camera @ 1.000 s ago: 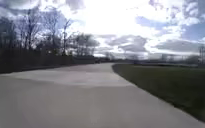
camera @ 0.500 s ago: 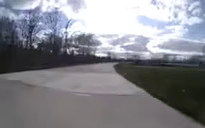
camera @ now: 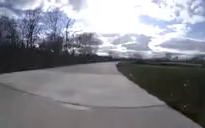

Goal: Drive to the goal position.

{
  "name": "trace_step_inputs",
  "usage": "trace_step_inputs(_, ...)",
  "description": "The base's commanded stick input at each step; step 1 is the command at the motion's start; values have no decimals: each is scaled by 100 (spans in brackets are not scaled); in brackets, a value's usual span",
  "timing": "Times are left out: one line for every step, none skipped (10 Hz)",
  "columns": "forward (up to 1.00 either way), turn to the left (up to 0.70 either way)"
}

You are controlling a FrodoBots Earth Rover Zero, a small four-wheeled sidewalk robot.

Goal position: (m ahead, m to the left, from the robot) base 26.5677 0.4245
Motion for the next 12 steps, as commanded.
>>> trace_step_inputs(100,0)
trace_step_inputs(100,0)
trace_step_inputs(100,0)
trace_step_inputs(100,0)
trace_step_inputs(100,-1)
trace_step_inputs(100,-10)
trace_step_inputs(100,-27)
trace_step_inputs(100,-24)
trace_step_inputs(100,-13)
trace_step_inputs(100,-2)
trace_step_inputs(100,0)
trace_step_inputs(100,0)
